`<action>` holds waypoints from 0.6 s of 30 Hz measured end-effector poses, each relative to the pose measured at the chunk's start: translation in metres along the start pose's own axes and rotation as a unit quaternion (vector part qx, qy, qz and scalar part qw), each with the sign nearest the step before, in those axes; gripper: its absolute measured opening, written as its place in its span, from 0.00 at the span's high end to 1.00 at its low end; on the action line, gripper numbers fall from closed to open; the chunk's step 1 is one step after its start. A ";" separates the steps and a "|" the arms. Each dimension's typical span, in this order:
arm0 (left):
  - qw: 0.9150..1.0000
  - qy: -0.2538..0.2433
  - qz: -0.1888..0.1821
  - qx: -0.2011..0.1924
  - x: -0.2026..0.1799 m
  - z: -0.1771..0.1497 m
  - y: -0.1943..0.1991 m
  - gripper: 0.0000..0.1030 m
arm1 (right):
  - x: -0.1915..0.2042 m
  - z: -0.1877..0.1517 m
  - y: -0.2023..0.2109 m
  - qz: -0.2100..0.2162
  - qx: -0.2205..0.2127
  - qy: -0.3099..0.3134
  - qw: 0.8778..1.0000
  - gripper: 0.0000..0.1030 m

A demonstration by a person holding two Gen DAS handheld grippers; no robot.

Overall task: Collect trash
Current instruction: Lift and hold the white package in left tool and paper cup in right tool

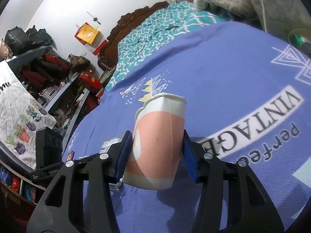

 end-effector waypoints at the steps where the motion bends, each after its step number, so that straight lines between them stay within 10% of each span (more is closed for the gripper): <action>1: 1.000 -0.007 0.014 0.003 -0.005 0.002 -0.003 0.22 | -0.004 -0.001 0.000 0.000 0.001 -0.003 1.000 0.49; 7: 0.986 -0.082 0.148 0.006 -0.038 -0.003 -0.027 0.19 | -0.014 -0.004 -0.005 0.000 0.004 -0.019 1.000 0.49; 9: 0.974 -0.116 0.196 -0.009 -0.047 -0.010 -0.033 0.36 | -0.022 -0.004 -0.005 0.003 0.005 -0.028 1.000 0.49; 18: 0.982 -0.121 0.143 -0.031 -0.042 -0.009 -0.021 0.39 | -0.027 -0.002 -0.005 0.005 0.000 -0.031 1.000 0.49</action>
Point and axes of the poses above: each gripper's, at about its wrist camera, not at the fingertips, and y roughly against the way its jaws point, x to its left, z to its top, the point moved 1 cm from there along -y, roughly the way its jaws point, and after that the axes turned 6 degrees about x, right-handed, at the moved point
